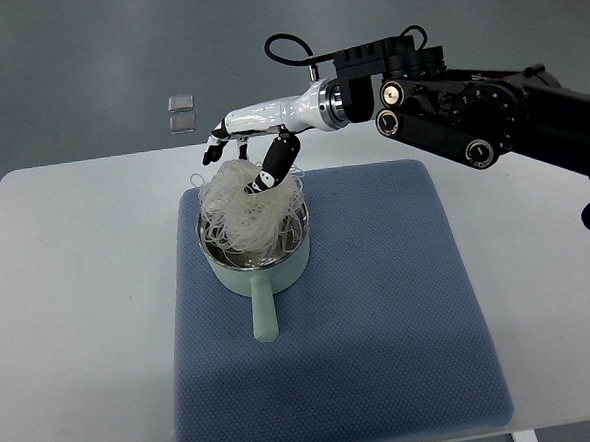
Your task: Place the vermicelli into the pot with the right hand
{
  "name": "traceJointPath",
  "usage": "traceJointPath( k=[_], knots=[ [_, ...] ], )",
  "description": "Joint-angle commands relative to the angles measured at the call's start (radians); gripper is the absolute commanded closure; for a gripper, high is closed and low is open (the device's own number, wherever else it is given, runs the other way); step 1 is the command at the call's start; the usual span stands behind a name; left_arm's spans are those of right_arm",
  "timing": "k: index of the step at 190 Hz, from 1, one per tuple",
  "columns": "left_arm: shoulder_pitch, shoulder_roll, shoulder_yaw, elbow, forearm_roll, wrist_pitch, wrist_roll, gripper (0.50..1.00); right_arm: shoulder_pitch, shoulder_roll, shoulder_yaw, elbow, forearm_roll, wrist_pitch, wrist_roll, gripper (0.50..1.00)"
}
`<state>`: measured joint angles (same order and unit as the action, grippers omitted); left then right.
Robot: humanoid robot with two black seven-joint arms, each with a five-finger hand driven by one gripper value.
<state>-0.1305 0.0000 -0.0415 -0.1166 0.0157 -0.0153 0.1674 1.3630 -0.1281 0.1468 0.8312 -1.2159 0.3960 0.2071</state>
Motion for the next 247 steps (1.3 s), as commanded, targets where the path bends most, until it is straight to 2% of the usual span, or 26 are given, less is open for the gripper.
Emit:
traceJointPath(
  k=[1, 29, 77, 98, 119, 140, 187, 194, 201, 224, 233, 247],
  knots=[
    [-0.001, 0.000, 0.000, 0.000, 0.000, 0.000, 0.000, 0.500, -0.002, -0.035, 0.013, -0.003, 0.013, -0.005, 0.001, 0.652],
    [-0.001, 0.000, 0.000, 0.002, 0.001, 0.000, 0.000, 0.500, -0.025, -0.061, 0.115, -0.011, 0.067, -0.013, -0.009, 0.652],
    [-0.001, 0.000, 0.000, 0.002, 0.000, 0.000, 0.000, 0.500, -0.151, -0.203, 0.292, -0.084, 0.282, -0.032, -0.028, 0.662],
    [-0.001, 0.000, -0.001, 0.000, 0.000, 0.000, 0.000, 0.500, -0.265, -0.231, 0.407, -0.124, 0.443, -0.108, -0.075, 0.664],
    [-0.001, 0.000, -0.003, -0.003, 0.001, 0.000, 0.000, 0.500, -0.355, -0.231, 0.517, -0.135, 0.604, -0.239, -0.147, 0.664],
    [-0.001, 0.000, -0.003, -0.005, 0.001, 0.000, 0.000, 0.500, -0.424, -0.225, 0.582, -0.132, 0.731, -0.289, -0.187, 0.664],
    [-0.001, 0.000, -0.003, -0.006, 0.001, 0.000, 0.000, 0.500, -0.513, -0.200, 0.660, -0.132, 0.895, -0.338, -0.189, 0.650],
    [0.000, 0.000, -0.003, -0.006, 0.000, 0.000, 0.000, 0.500, -0.527, -0.194, 0.665, -0.130, 0.909, -0.339, -0.189, 0.638],
    [0.000, 0.000, -0.003, -0.006, 0.001, 0.000, 0.000, 0.500, -0.544, -0.186, 0.668, -0.129, 0.915, -0.339, -0.189, 0.599],
    [0.003, 0.000, -0.003, -0.003, 0.000, 0.000, 0.000, 0.500, -0.564, -0.179, 0.669, -0.126, 0.915, -0.338, -0.181, 0.597],
    [0.003, 0.000, -0.003, -0.002, 0.001, 0.000, 0.000, 0.500, -0.568, -0.179, 0.671, -0.126, 0.915, -0.336, -0.175, 0.574],
    [0.005, 0.000, -0.003, -0.002, 0.001, 0.000, 0.000, 0.500, -0.576, -0.176, 0.672, -0.124, 0.915, -0.336, -0.160, 0.574]
  ],
)
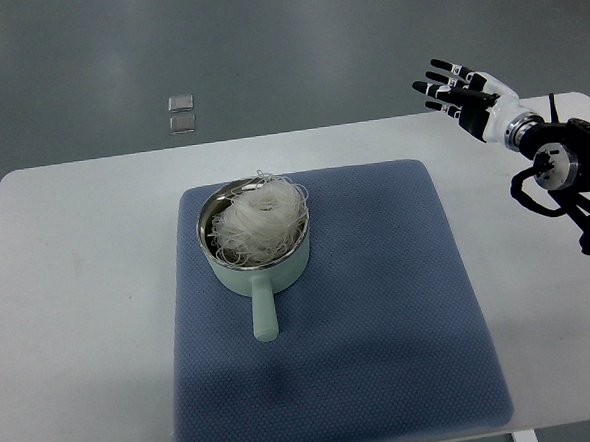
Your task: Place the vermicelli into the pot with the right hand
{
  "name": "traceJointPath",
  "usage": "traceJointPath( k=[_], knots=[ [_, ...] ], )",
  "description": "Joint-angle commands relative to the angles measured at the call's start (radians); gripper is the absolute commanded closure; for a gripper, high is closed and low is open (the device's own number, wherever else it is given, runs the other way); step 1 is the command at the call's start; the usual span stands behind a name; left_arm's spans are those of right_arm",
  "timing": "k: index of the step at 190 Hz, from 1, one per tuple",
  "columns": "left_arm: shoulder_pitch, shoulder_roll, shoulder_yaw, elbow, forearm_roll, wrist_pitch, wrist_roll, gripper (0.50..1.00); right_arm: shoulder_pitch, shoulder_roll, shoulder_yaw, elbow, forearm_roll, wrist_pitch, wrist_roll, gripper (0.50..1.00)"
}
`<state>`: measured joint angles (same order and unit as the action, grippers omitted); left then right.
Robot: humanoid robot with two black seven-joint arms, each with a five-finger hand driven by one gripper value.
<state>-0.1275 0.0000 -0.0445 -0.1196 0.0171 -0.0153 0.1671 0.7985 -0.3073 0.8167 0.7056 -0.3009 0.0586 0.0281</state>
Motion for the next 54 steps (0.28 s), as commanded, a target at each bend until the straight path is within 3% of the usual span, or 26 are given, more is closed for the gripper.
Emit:
traceJointPath(
  k=[1, 54],
  knots=[
    [0.002, 0.000, 0.000, 0.001, 0.000, 0.000, 0.000, 0.500, -0.012, 0.004, 0.002, 0.002, 0.000, 0.001, 0.019, 0.574],
    [0.003, 0.000, -0.001, -0.003, 0.000, 0.000, 0.000, 0.500, -0.018, 0.033, 0.004, 0.003, 0.000, 0.021, 0.039, 0.572]
  ],
)
